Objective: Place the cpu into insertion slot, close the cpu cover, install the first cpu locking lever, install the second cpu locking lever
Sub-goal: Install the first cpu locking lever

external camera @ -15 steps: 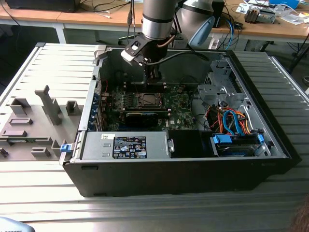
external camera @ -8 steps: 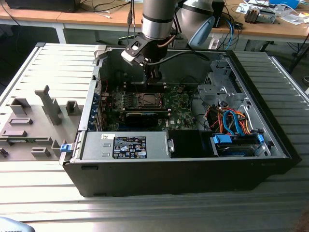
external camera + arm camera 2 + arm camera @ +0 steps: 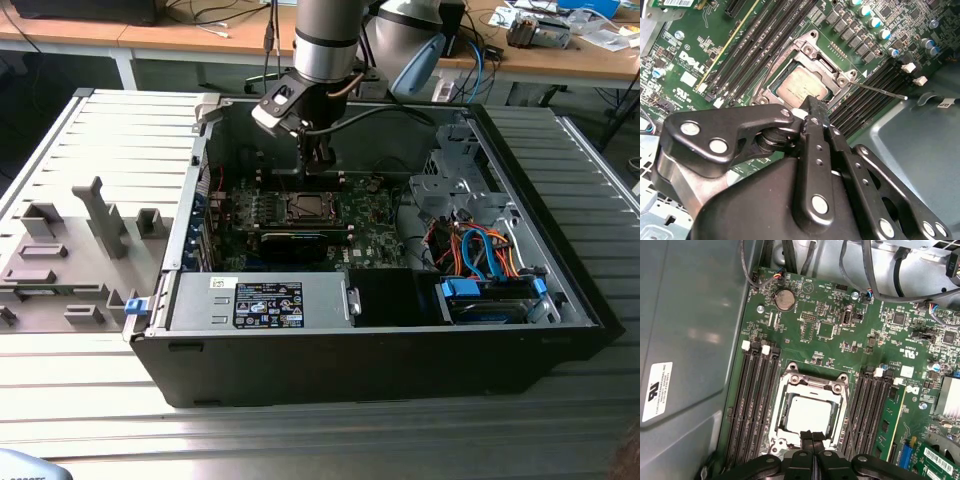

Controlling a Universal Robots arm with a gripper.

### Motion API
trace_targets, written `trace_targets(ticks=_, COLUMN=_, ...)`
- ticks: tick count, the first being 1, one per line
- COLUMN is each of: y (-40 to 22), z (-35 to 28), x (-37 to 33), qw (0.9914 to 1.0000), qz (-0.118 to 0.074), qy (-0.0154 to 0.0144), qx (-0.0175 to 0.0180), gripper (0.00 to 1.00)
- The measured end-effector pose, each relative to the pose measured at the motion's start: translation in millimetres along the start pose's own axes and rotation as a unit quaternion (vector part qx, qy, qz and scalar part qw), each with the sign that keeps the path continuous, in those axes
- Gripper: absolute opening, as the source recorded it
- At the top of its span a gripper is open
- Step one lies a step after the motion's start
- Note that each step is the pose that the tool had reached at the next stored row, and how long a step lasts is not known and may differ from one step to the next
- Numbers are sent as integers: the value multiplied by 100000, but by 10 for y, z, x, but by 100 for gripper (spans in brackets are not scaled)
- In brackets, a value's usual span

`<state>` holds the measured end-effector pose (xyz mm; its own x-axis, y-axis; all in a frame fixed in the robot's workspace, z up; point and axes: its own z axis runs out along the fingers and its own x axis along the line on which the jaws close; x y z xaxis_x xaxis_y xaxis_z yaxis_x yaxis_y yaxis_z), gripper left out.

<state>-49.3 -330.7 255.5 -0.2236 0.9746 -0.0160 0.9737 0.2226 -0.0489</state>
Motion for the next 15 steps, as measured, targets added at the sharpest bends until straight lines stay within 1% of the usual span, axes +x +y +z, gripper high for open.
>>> trace_targets(ticks=15, y=0, z=0, x=0, qw=99989, qz=-1504, qy=-74, qx=-24, gripper=11)
